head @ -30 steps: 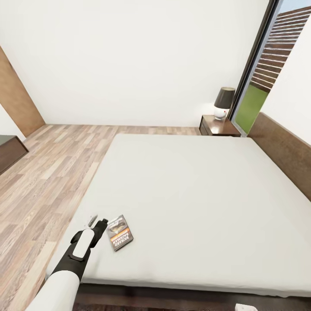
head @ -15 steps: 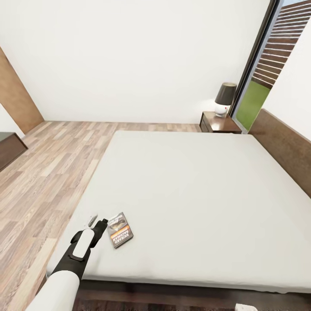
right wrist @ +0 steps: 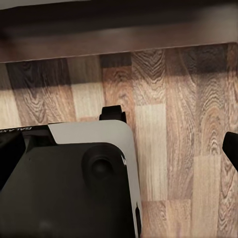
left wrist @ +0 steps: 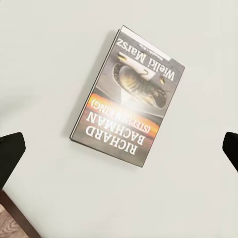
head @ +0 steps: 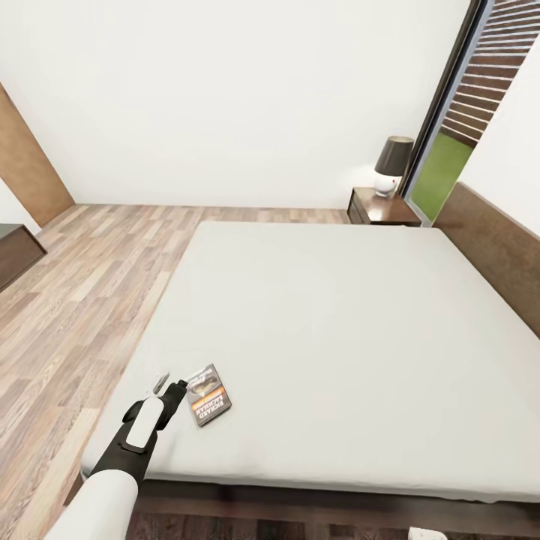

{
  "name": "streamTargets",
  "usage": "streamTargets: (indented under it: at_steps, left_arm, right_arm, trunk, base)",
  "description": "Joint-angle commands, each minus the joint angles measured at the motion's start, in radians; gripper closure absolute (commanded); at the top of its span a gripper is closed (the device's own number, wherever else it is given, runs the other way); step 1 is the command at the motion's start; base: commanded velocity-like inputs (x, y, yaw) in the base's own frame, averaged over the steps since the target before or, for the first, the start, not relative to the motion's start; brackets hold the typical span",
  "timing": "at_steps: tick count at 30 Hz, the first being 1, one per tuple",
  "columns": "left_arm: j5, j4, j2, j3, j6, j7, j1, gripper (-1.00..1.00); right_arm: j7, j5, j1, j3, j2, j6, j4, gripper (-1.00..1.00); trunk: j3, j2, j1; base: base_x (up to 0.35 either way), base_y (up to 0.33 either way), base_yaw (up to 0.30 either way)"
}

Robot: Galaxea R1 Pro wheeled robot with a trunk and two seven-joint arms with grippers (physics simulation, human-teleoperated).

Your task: In the bedroom, move the book from the bed onto either nightstand, and place the two sandals side by side next to the bed.

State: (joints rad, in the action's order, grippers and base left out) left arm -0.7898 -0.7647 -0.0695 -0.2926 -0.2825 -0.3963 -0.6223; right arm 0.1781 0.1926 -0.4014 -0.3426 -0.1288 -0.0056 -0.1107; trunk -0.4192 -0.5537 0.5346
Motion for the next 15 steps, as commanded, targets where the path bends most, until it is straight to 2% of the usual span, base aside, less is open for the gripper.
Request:
streamTargets:
  at_steps: [1,15]
  left_arm:
    - [-0.008,-0.002,-0.001,-0.003,-0.004,-0.005,0.0,-1.0]
    - [-0.008,-0.002,-0.001,-0.003,-0.004,-0.004,0.0,-1.0]
  right_arm:
    - [0.004,0.01,-0.001,-0.009,0.0,-0.001,0.0,-1.0]
    - [0.004,0.01,-0.001,-0.009,0.0,-0.001,0.0,-1.0]
  trunk:
    - [-0.003,-0.001,0.0]
    - [-0.025,-0.001,0.0]
  base:
    - [0.0,0.0,0.0]
    - [0.0,0.0,0.0]
